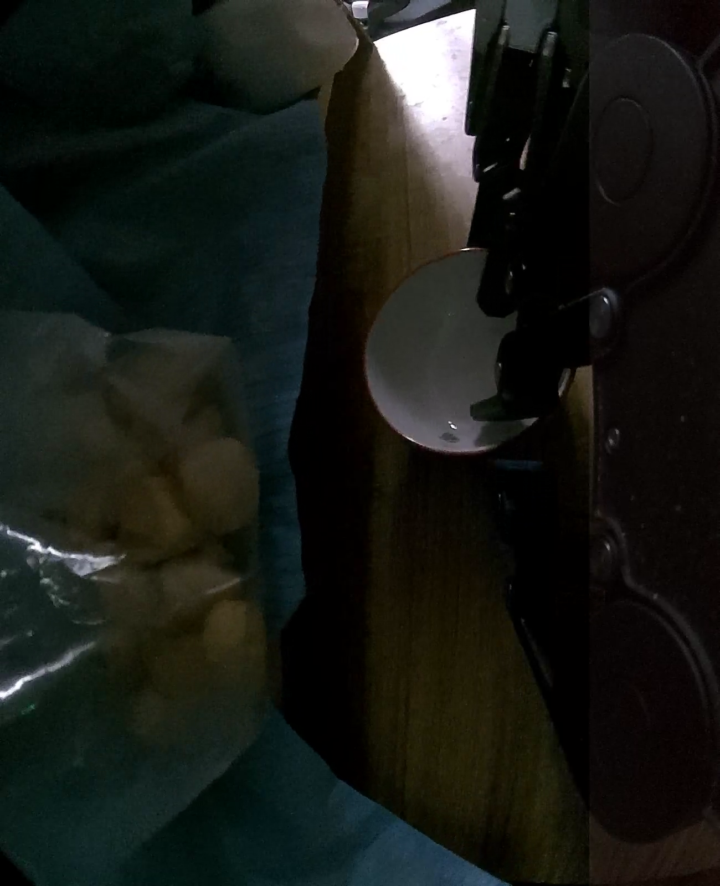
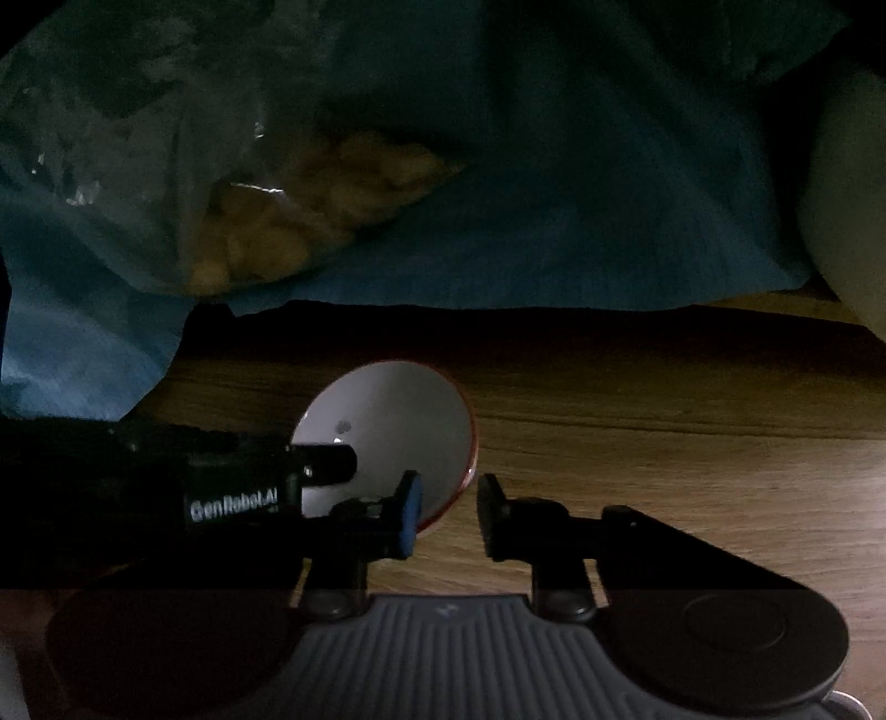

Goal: Organize plates and bowls

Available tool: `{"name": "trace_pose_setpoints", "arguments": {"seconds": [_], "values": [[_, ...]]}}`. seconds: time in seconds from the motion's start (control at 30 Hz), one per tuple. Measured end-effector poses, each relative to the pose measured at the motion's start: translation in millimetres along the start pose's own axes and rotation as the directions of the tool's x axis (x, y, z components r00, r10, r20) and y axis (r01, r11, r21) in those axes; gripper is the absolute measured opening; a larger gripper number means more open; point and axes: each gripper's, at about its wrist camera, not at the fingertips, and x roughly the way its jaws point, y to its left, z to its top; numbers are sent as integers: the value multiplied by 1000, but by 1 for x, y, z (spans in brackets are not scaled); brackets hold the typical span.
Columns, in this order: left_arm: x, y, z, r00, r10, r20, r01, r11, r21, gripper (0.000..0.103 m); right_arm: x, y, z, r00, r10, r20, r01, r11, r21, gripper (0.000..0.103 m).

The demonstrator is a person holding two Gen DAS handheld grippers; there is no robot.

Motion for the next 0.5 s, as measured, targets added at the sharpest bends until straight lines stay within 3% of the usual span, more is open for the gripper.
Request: {"name": "trace_pose_setpoints", "arguments": {"seconds": [0.5], "values": [[6,-18,-13,1000,3,27,-3,1000,-5,10,-4,-4,-4,1000,13,8,-13,1000,-1,18]]}}
